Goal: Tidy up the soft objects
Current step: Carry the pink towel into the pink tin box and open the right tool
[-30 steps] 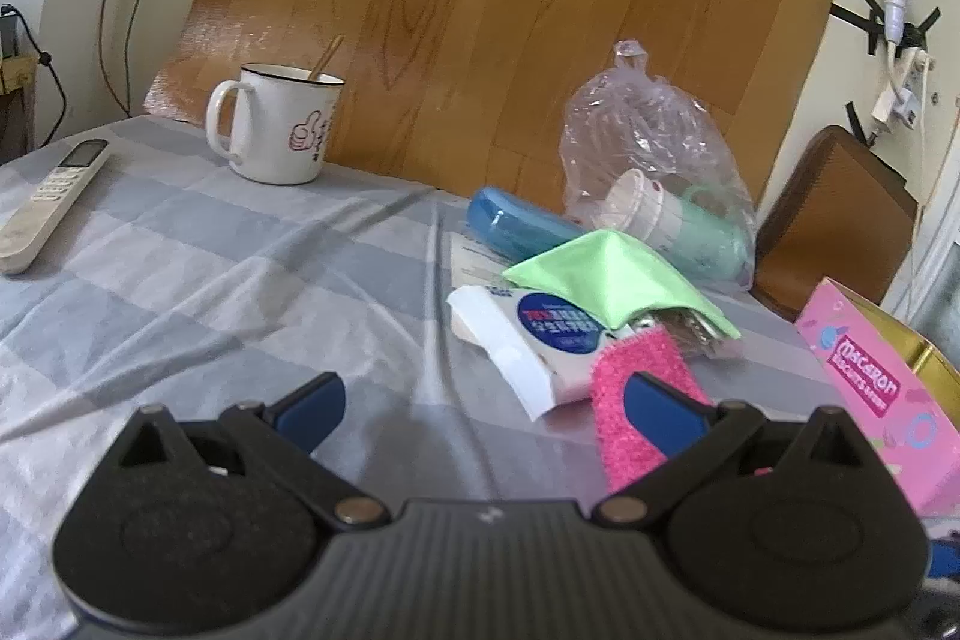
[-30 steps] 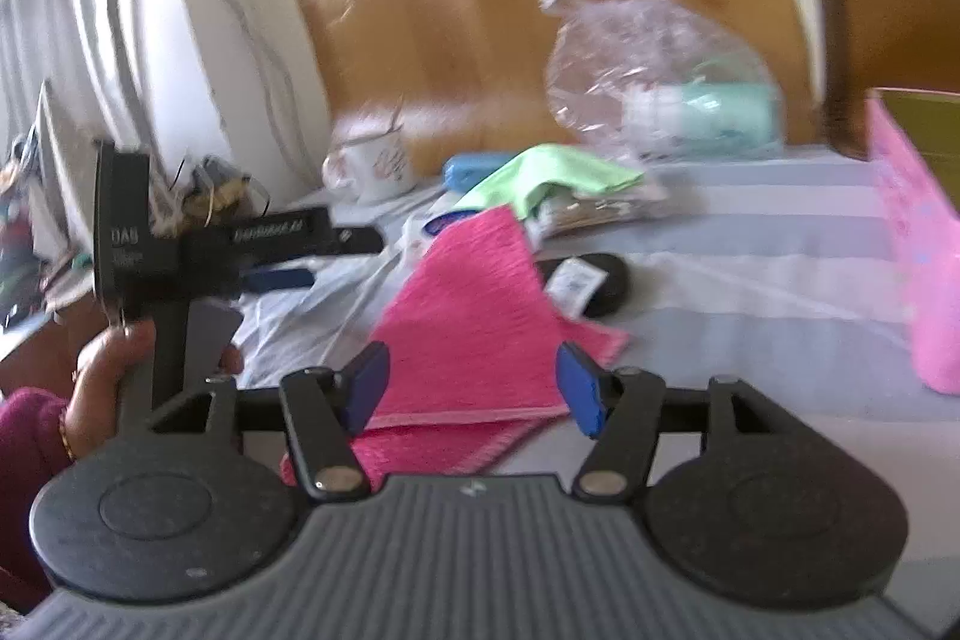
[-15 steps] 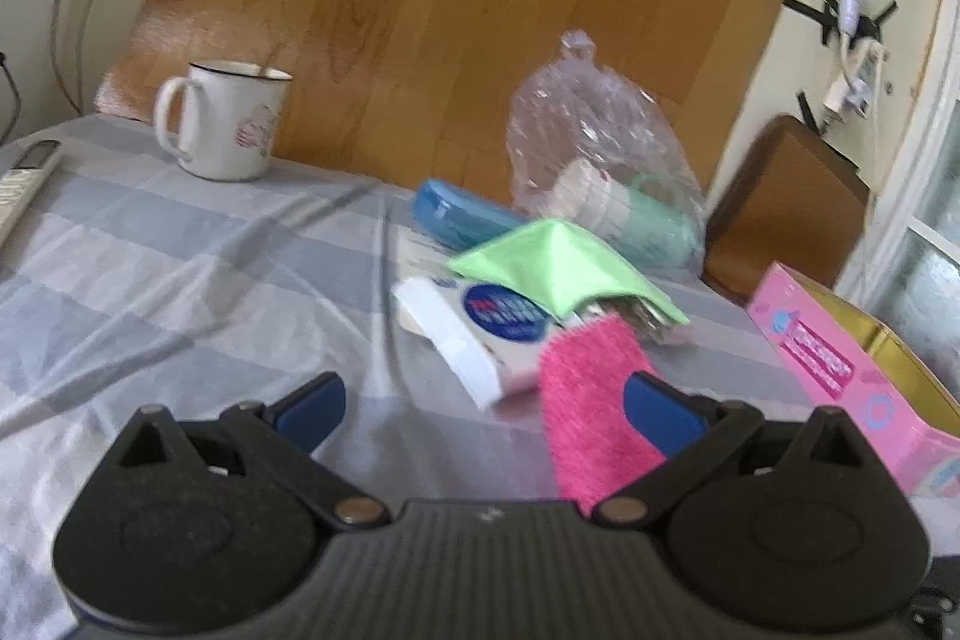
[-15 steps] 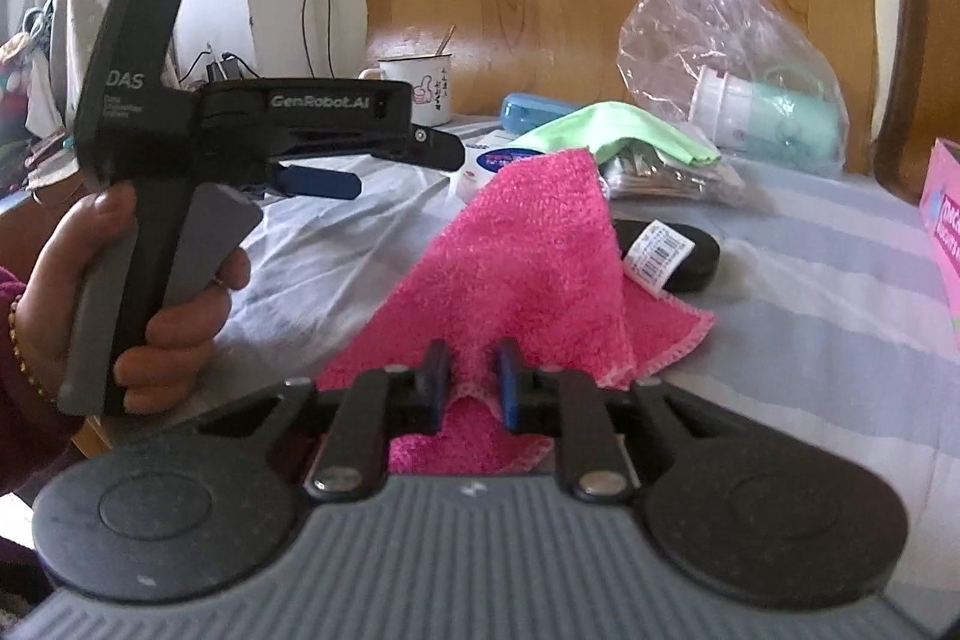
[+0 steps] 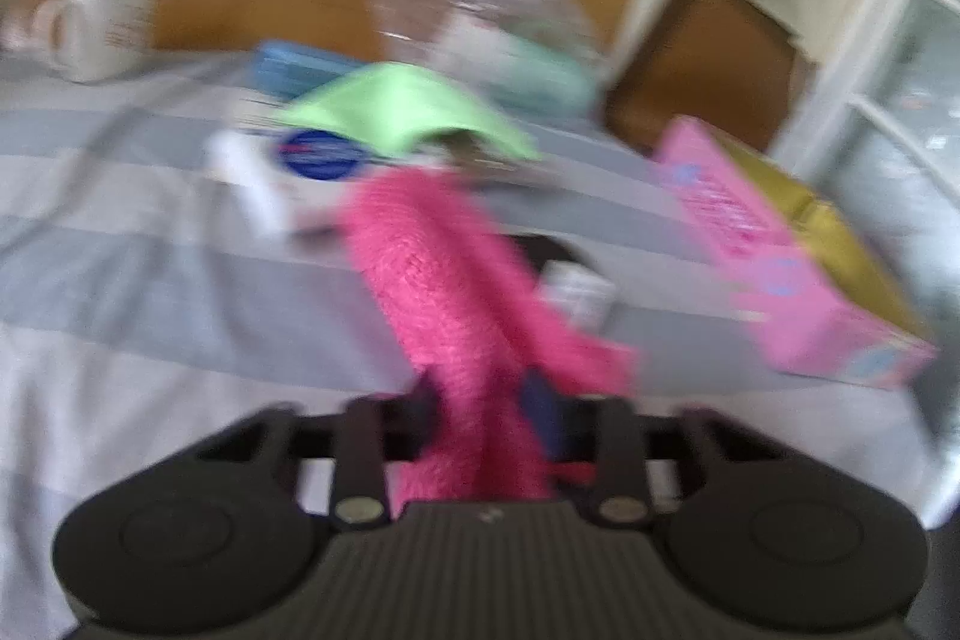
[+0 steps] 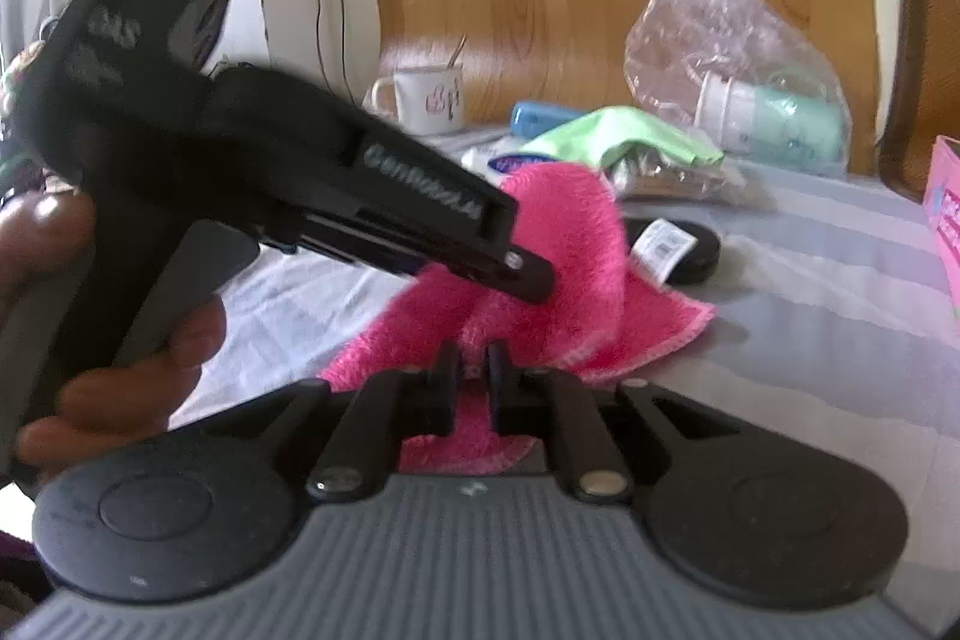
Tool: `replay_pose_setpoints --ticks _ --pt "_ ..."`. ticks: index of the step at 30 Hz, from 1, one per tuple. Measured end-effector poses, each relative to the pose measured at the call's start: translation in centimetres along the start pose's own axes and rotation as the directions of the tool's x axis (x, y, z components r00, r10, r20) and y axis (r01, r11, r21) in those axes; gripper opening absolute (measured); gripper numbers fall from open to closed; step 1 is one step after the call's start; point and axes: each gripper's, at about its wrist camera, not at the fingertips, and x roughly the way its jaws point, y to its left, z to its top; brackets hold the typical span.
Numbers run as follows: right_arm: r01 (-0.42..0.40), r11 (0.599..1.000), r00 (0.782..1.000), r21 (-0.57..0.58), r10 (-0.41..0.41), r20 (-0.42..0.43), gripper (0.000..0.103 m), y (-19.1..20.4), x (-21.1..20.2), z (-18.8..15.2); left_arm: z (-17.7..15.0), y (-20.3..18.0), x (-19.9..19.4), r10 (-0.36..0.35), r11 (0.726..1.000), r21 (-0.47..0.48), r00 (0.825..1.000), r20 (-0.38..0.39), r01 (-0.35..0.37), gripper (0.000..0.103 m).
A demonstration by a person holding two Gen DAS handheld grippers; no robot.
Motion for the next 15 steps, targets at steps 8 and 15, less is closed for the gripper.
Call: replay_pose_setpoints --ticks 8,15 --pt "0.209 0.978 0.928 0.012 -0.202 0.313 0.012 -1.8 -5.4 1.8 4.2 -10.0 -2.4 -0.165 0.967 0.218 0.978 0.126 0.135 0.022" --pt "0.397 0.905 0.811 0.154 -0.424 0.403 0.012 -7.8 -9.0 3.2 7.6 -19.4 0.6 -0.3 0.903 0.352 0.948 0.103 0.247 0.023"
